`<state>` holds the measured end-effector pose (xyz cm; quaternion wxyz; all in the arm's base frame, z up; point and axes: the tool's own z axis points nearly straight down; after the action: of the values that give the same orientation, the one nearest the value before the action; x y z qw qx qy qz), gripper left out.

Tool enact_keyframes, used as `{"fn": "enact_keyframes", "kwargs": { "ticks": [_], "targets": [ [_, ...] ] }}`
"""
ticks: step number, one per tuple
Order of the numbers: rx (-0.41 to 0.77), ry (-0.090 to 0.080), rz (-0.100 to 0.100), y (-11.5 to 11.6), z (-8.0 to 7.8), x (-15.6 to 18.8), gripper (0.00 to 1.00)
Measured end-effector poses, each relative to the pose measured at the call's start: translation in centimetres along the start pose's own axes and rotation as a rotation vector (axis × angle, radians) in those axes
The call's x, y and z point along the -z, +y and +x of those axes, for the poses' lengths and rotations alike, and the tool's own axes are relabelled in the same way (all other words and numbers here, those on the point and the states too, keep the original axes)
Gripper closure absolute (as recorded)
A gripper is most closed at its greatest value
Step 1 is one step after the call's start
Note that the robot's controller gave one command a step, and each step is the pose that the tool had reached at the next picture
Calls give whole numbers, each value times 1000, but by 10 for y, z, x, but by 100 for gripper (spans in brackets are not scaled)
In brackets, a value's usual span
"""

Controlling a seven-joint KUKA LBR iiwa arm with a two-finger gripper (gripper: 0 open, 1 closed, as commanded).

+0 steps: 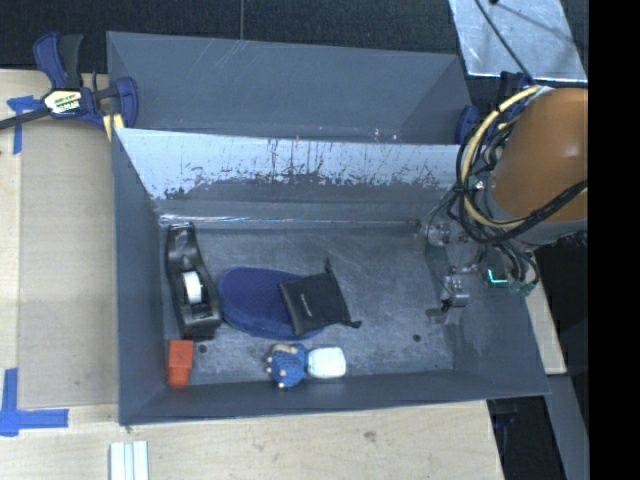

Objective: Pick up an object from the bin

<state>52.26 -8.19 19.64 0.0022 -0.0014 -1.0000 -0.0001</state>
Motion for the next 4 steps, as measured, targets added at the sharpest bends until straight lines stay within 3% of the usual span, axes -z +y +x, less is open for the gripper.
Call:
{"fn": "enact_keyframes", "kwargs": {
  "ticks": [1,2,3,4],
  "targets": [
    [-48,1,-2,72,-6,-117,0],
    [-75,-5,-2,129,-4,-114,0],
    [-80,-4,3,123,-4,-114,100],
    [-118,-17,0,104,-36,-13,100]
  ]
}}
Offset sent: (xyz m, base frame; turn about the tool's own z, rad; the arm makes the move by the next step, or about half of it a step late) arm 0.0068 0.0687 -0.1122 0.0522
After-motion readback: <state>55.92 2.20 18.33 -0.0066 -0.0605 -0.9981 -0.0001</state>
